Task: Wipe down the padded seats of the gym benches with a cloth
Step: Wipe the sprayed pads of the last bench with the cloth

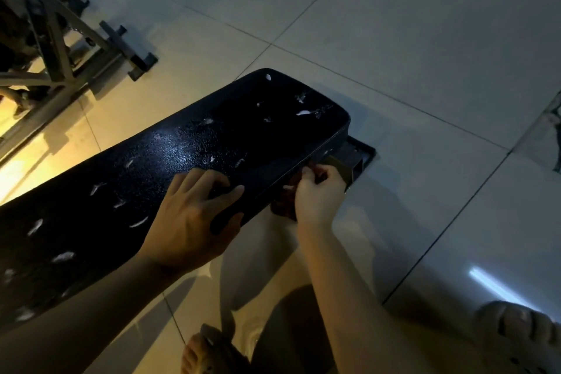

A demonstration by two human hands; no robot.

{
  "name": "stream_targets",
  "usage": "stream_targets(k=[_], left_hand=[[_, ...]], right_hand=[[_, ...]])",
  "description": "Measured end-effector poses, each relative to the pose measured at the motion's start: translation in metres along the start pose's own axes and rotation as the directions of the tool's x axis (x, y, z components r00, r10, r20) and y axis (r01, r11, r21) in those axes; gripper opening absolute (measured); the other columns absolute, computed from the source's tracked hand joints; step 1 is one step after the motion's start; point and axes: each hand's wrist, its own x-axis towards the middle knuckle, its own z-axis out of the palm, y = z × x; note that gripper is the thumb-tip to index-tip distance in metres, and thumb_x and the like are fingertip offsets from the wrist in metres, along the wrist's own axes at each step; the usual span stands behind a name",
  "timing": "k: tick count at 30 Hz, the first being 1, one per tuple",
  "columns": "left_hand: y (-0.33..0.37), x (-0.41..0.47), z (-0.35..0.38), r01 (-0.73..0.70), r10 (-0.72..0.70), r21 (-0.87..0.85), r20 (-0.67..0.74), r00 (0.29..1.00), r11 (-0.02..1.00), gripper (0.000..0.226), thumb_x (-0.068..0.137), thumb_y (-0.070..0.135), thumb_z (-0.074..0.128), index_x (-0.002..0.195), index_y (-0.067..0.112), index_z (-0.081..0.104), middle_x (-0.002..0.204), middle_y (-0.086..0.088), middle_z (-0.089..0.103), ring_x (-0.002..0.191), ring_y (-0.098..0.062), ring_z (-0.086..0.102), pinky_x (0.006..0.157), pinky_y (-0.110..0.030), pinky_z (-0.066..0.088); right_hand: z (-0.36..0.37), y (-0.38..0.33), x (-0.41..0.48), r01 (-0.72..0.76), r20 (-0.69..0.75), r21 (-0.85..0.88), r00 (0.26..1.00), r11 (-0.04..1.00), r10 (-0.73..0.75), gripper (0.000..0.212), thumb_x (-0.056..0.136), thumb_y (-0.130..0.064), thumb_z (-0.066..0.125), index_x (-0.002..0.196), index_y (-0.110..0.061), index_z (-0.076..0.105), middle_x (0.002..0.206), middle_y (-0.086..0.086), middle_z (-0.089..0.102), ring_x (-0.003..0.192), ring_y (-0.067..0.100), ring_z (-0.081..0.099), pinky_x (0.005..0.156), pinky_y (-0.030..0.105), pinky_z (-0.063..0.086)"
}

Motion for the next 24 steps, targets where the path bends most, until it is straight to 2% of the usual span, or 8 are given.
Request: stream_targets(k=[3,7,11,13,17,19,21,24], left_hand=[[0.000,-0.002,0.001,0.003,-0.003,0.014,0.009,1.000,1.000,0.050,0.091,0.046,0.050,0.127,0.017,0.068,0.116,-0.009,0.056,0.106,-0.030,0.054,0.090,-0.044,0.041],[-0.001,-0.001,0.000,0.010,-0.010,0.003,0.005,1.000,1.000,0.050,0.090,0.045,0.051,0.127,0.018,0.069,0.117,-0.009,0.057,0.107,-0.031,0.054,0.090,-0.045,0.041],[0.000,-0.002,0.001,0.004,-0.004,0.015,0.007,1.000,1.000,0.049,0.090,0.046,0.052,0.126,0.018,0.069,0.116,-0.008,0.056,0.105,-0.030,0.053,0.088,-0.043,0.041],[0.000,-0.002,0.000,0.012,-0.012,0.002,0.011,1.000,1.000,0.049,0.090,0.046,0.051,0.126,0.018,0.069,0.116,-0.007,0.056,0.106,-0.029,0.053,0.089,-0.043,0.041],[0.000,-0.002,0.002,0.001,-0.001,-0.007,0.013,1.000,1.000,0.050,0.090,0.047,0.051,0.127,0.018,0.069,0.116,-0.007,0.056,0.106,-0.028,0.053,0.088,-0.042,0.043],[-0.001,-0.001,0.002,-0.003,0.003,-0.008,0.006,1.000,1.000,0.049,0.090,0.046,0.052,0.126,0.017,0.070,0.115,-0.007,0.056,0.104,-0.028,0.054,0.086,-0.042,0.043],[-0.001,-0.001,0.002,-0.004,0.004,-0.010,-0.001,1.000,1.000,0.049,0.090,0.046,0.052,0.126,0.017,0.070,0.114,-0.007,0.056,0.104,-0.027,0.054,0.086,-0.041,0.043],[-0.002,-0.001,0.003,-0.012,0.011,-0.023,-0.013,1.000,1.000,0.049,0.090,0.046,0.053,0.125,0.016,0.070,0.113,-0.006,0.057,0.103,-0.027,0.054,0.085,-0.041,0.043]], right_hand=[[-0.005,0.003,0.011,-0.054,-0.013,-0.051,0.999,0.997,0.053,0.010,0.102,-0.016,0.057,0.110,-0.016,0.063,0.099,0.007,0.072,0.073,0.015,0.072,0.065,0.033,0.062],[0.000,0.003,-0.002,0.086,0.009,-0.055,0.996,0.995,-0.086,0.008,0.102,-0.012,0.057,0.107,-0.009,0.063,0.088,-0.004,0.064,0.066,-0.002,0.067,0.063,0.016,0.056],[-0.006,-0.001,0.009,-0.083,0.018,0.023,0.996,0.996,0.083,0.007,0.103,-0.015,0.055,0.108,-0.014,0.061,0.096,0.007,0.069,0.054,0.011,0.069,0.050,0.024,0.055],[-0.014,-0.004,0.012,-0.083,0.013,0.037,0.997,0.996,0.082,0.006,0.103,-0.013,0.056,0.107,-0.015,0.060,0.094,0.005,0.069,0.052,0.006,0.069,0.049,0.020,0.053],[-0.032,-0.019,0.040,0.008,-0.191,0.031,0.982,0.999,-0.002,0.009,0.099,-0.009,0.062,0.107,-0.014,0.062,0.089,-0.002,0.066,0.057,-0.006,0.064,0.046,0.007,0.044],[-0.034,-0.031,0.056,0.029,-0.247,0.046,0.969,0.999,-0.017,0.012,0.093,-0.008,0.068,0.097,-0.020,0.070,0.098,0.002,0.071,0.072,0.005,0.068,0.055,0.015,0.054],[-0.028,-0.036,0.060,0.047,-0.242,0.063,0.970,0.997,-0.031,0.020,0.089,-0.008,0.072,0.086,-0.027,0.071,0.091,-0.001,0.072,0.078,0.017,0.072,0.065,0.030,0.061],[-0.021,-0.029,0.049,0.027,-0.174,0.079,0.985,0.996,-0.013,0.020,0.091,-0.011,0.073,0.110,-0.019,0.073,0.089,-0.008,0.069,0.082,0.011,0.071,0.065,0.026,0.058]])
